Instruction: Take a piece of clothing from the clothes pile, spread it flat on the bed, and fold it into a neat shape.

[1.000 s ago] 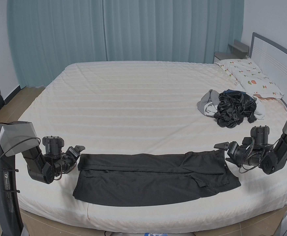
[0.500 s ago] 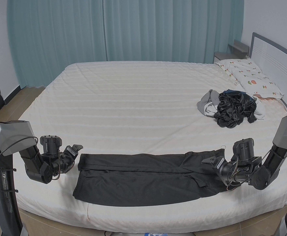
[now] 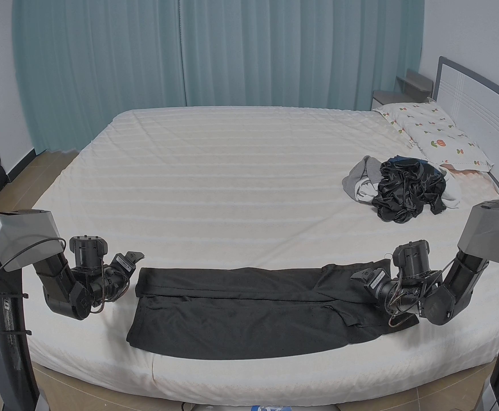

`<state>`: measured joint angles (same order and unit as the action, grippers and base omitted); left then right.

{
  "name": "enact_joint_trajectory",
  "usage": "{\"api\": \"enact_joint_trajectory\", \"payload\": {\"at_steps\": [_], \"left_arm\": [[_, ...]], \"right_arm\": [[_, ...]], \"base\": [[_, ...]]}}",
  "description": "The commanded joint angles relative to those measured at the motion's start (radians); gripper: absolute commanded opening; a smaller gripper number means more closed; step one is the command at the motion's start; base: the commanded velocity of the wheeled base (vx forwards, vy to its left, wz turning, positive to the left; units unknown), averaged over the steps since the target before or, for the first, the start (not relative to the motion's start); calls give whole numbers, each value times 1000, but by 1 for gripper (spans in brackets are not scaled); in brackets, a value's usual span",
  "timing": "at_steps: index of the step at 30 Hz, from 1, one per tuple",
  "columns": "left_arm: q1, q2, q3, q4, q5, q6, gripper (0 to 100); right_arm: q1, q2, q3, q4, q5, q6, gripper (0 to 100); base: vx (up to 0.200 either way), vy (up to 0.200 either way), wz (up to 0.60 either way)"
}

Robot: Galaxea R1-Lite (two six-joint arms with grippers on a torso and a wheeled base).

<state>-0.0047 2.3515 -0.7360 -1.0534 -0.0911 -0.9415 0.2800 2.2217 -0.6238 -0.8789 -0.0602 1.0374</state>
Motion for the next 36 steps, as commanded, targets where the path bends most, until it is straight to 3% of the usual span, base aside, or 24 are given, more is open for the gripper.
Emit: {"api": "enact_joint_trajectory", "payload": {"at_steps": [1,7,13,20,34,35,36], "left_arm": [[0,-17,3,1,1,1,100],[0,-81,40,15,-1,16,100],[-47,-133,109,112,-3,115,100],[-89,-132,132,115,4,136,100],[-98,-47,82,112,39,151,100],[-98,-46,76,113,39,151,0],[-98,-47,75,113,40,151,0]], "right_arm": [[1,33,-16,0,-21,0,0],[7,19,-8,0,-39,-2,0],[-2,-20,-14,-2,-41,-8,0],[7,-19,-14,-5,-41,-10,0],[10,-16,-17,-8,-41,-14,0],[10,-16,-17,-8,-39,-16,0],[10,-14,-16,-9,-41,-17,0]], "base": [[0,0,0],[0,0,0],[0,0,0],[0,0,0],[0,0,0],[0,0,0],[0,0,0]]}}
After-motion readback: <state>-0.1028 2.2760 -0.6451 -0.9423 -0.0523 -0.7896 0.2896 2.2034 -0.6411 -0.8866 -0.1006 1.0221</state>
